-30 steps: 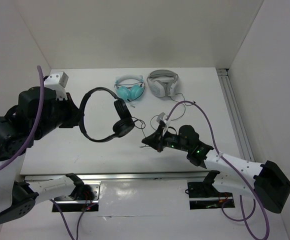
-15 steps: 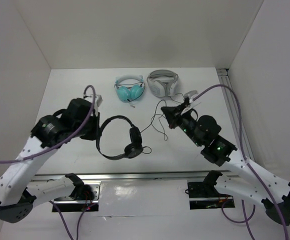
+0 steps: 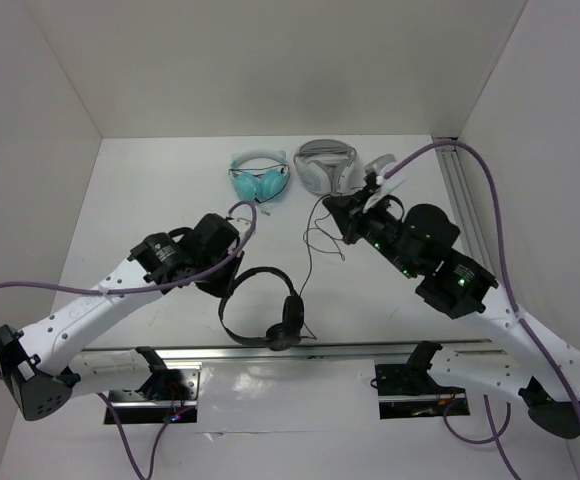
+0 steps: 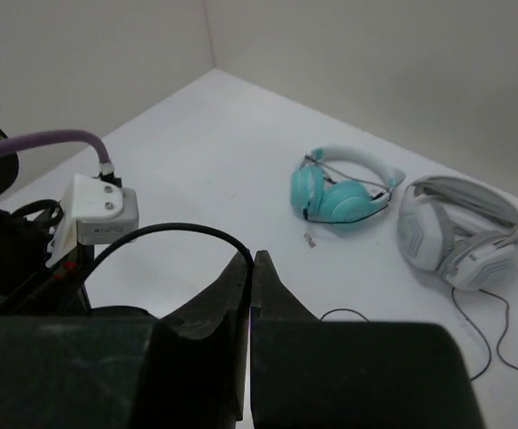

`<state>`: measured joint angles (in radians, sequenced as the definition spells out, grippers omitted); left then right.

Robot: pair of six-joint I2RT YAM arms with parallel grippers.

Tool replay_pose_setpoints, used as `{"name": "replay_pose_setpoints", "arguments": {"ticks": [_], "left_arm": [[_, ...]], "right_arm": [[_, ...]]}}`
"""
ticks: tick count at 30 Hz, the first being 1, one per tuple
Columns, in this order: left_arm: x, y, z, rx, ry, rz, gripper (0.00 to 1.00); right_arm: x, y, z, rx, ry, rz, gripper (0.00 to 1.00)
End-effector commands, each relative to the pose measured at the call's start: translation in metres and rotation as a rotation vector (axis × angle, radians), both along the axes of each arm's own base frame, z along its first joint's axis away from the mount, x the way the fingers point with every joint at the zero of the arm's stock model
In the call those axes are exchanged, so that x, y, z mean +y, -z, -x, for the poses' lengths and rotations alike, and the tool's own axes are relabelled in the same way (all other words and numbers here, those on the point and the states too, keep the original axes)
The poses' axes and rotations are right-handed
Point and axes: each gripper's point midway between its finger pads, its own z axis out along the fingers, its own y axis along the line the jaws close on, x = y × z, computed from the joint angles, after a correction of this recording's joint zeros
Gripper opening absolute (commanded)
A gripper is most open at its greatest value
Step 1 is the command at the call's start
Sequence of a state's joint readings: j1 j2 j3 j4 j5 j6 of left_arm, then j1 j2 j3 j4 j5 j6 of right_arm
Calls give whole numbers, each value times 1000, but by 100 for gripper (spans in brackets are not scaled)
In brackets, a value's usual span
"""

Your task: Wrap the headphones

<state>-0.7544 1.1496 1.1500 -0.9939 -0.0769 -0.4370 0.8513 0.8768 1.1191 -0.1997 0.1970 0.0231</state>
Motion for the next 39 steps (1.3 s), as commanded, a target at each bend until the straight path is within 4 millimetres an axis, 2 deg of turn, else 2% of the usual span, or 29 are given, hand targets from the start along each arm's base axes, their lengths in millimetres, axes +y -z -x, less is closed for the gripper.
{"name": "replay_pose_setpoints", "arguments": {"ticks": [1, 4, 5, 6, 8, 11, 17, 19, 20, 22, 25, 27, 29, 31, 34, 35, 36, 38, 39], "left_arm": [[-43, -24, 10, -55, 180, 141, 0], [-54, -34, 13, -84, 217, 141, 0], [-57, -29, 19, -71, 240, 121, 0], [-60, -34, 19, -88, 247, 123, 0], [-66, -35, 23, -98, 275, 114, 0], [-68, -46, 24, -134, 274, 131, 0], [-65, -92, 28, -218, 278, 240, 0], [-62, -107, 33, -241, 283, 278, 0], [-62, -107, 33, -241, 284, 278, 0], [-61, -122, 39, -255, 302, 328, 0], [-55, -130, 40, -279, 294, 341, 0], [-49, -130, 37, -292, 261, 328, 0], [-47, -141, 37, -311, 244, 351, 0], [-43, -151, 38, -330, 217, 381, 0], [-40, -170, 36, -371, 173, 443, 0], [-39, -180, 38, -382, 158, 481, 0], [-40, -183, 36, -389, 144, 490, 0], [-34, -190, 32, -408, 89, 507, 0], [-29, -196, 26, -430, 32, 510, 0]], "right_arm": [[27, 42, 9, 58, -101, 118, 0], [43, 63, 10, 88, -109, 163, 0], [48, 76, 9, 107, -108, 191, 0], [55, 78, 12, 106, -117, 195, 0], [55, 94, 7, 124, -69, 235, 0], [54, 118, -1, 163, 7, 269, 0], [57, 150, -8, 217, 53, 291, 0], [54, 153, -14, 220, 61, 284, 0], [59, 151, -12, 222, 39, 263, 0], [60, 157, -14, 232, 30, 270, 0], [61, 159, -18, 237, 40, 259, 0], [64, 169, -14, 246, 15, 267, 0], [64, 166, -16, 245, -7, 228, 0], [72, 176, -9, 257, -78, 224, 0], [92, 183, 15, 241, -257, 170, 0], [100, 172, 19, 198, -305, 119, 0], [105, 182, 31, 203, -378, 116, 0], [117, 170, 36, 184, -430, 15, 0], [125, 182, 44, 212, -488, 8, 0]]}}
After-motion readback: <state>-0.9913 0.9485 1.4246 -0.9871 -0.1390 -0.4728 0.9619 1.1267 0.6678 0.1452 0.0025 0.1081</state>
